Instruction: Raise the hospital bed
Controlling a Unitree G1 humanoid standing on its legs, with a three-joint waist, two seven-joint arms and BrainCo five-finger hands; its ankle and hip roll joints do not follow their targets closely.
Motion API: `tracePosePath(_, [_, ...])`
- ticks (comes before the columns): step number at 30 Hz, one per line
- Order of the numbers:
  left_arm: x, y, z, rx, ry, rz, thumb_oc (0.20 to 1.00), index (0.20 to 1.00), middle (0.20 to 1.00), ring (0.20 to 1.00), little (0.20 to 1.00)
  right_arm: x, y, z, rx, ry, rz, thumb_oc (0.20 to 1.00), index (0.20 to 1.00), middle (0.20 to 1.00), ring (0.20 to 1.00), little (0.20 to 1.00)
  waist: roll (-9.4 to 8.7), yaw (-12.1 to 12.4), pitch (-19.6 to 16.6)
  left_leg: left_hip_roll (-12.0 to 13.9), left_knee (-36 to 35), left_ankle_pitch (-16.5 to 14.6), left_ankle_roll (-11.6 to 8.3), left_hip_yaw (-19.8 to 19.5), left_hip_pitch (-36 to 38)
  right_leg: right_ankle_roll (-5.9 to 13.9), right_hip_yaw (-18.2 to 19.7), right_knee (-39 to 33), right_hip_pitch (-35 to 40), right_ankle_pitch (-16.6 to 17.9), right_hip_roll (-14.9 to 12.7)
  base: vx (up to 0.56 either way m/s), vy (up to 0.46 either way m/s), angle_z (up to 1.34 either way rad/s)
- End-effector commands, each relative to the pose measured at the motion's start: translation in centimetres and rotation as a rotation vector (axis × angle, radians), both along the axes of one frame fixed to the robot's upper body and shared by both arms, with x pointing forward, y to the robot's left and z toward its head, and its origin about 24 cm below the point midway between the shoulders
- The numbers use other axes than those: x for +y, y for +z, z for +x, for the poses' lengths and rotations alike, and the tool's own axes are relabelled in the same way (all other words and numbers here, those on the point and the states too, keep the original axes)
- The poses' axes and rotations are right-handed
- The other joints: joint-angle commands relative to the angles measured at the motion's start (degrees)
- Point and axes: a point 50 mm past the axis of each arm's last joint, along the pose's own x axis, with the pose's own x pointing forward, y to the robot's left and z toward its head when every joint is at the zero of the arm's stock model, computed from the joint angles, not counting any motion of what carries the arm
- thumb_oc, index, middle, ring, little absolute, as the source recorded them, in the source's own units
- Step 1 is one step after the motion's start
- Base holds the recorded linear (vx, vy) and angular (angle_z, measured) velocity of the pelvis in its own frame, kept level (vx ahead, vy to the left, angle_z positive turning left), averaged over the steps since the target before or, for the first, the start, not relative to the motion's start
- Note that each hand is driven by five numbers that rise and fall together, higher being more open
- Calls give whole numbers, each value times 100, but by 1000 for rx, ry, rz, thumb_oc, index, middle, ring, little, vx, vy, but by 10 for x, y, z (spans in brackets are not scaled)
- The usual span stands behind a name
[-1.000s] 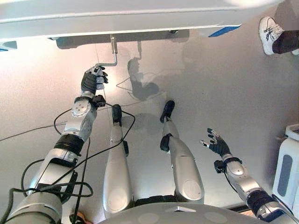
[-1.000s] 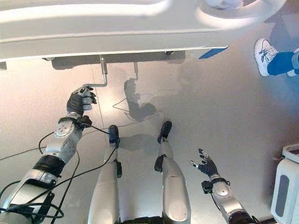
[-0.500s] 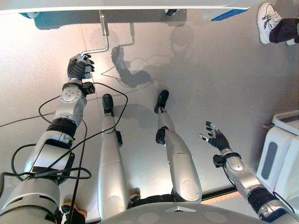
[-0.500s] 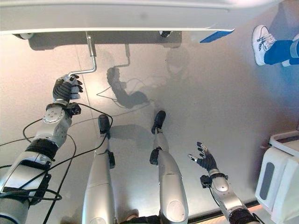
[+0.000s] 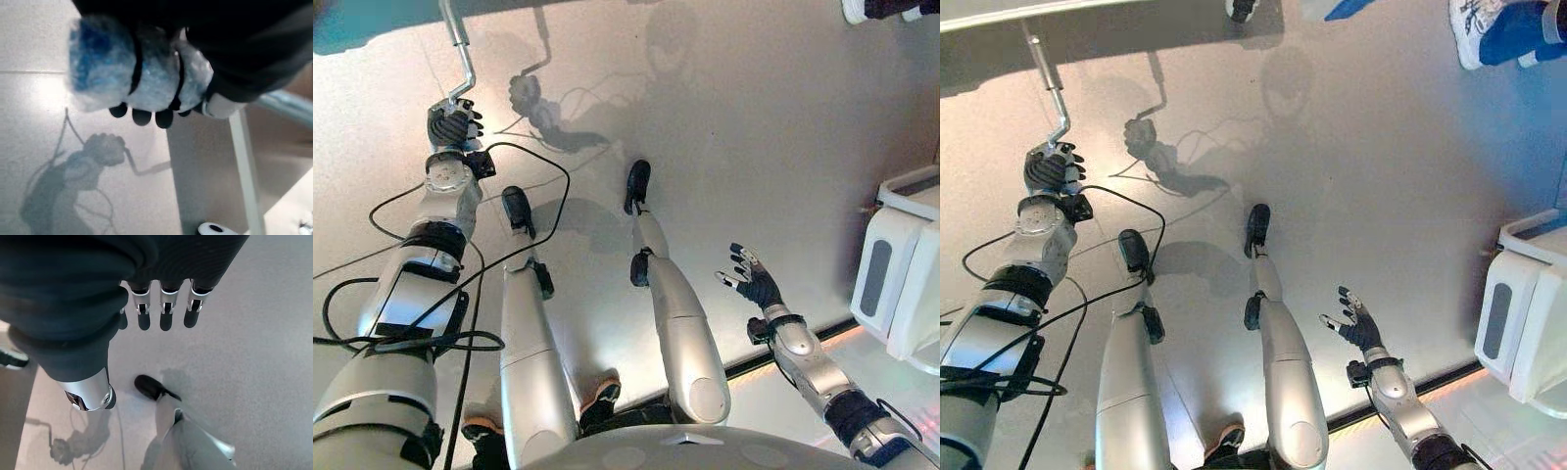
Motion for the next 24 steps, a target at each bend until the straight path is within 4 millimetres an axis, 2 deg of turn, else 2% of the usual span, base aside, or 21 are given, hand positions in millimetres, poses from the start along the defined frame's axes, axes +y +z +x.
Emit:
tracePosePath(1, [7, 14, 0, -28, 24, 42, 200, 200, 200, 200, 200, -12, 9, -3, -40, -9, -27, 1000, 1000, 1000, 1000, 1000, -12, 13, 142, -555, -1583, 595, 522, 238, 585, 401, -57, 554, -7, -615, 155, -15, -54, -16])
tracePosePath(8, [-11, 15, 7, -41, -19, 48, 200, 200, 200, 200, 200, -16, 12, -4, -51, -13, -28, 1000, 1000, 1000, 1000, 1000, -22, -208, 142, -502, -1634, 617, 490, 532, 544, 359, 224, 580, -318, -524, 312, -5, -39, -22])
tracePosePath(15, [-23, 15, 10, -60, -49, 25, 200, 200, 200, 200, 200, -16, 10, -5, -44, -13, -37, 1000, 1000, 1000, 1000, 1000, -29, -314, 142, -475, -1666, 615, 472, 652, 605, 334, 339, 595, -379, -506, 412, 3, -63, -12])
tracePosePath(20, [-25, 11, 10, -57, -54, 16, 200, 200, 200, 200, 200, -18, 9, -6, -38, -16, -44, 1000, 1000, 1000, 1000, 1000, -7, -327, 142, -475, -1722, 633, 463, 673, 672, 327, 359, 563, -344, -492, 421, 2, -37, -6])
tracePosePath(21, [-27, 12, 10, -58, -69, 23, 912, 912, 912, 912, 912, -20, 9, -6, -33, -15, -50, 1000, 1000, 1000, 1000, 1000, 44, -319, 142, -499, -1792, 658, 459, 674, 734, 322, 341, 546, -309, -500, 425, -1, -33, -5])
tracePosePath(22, [-27, 12, 10, -58, -70, 23, 912, 912, 912, 912, 912, -20, 9, -6, -33, -15, -50, 1000, 1000, 1000, 1000, 1000, 46, -320, 142, -500, -1795, 660, 459, 672, 736, 322, 340, 545, -307, -499, 425, -4, -42, -2])
tracePosePath(23, [-26, 12, 10, -57, -67, 21, 1000, 1000, 1000, 1000, 1000, -21, 9, -6, -33, -13, -53, 1000, 1000, 1000, 1000, 1000, 76, -311, 142, -516, -1814, 672, 460, 672, 746, 315, 327, 532, -291, -502, 428, 0, 0, 0])
tracePosePath(24, [-26, 11, 10, -56, -64, 19, 1000, 1000, 1000, 1000, 1000, -22, 9, -7, -31, -12, -56, 1000, 1000, 1000, 1000, 1000, 78, -305, 142, -516, -1829, 676, 461, 662, 759, 311, 318, 531, -282, -506, 429, 0, 0, 0])
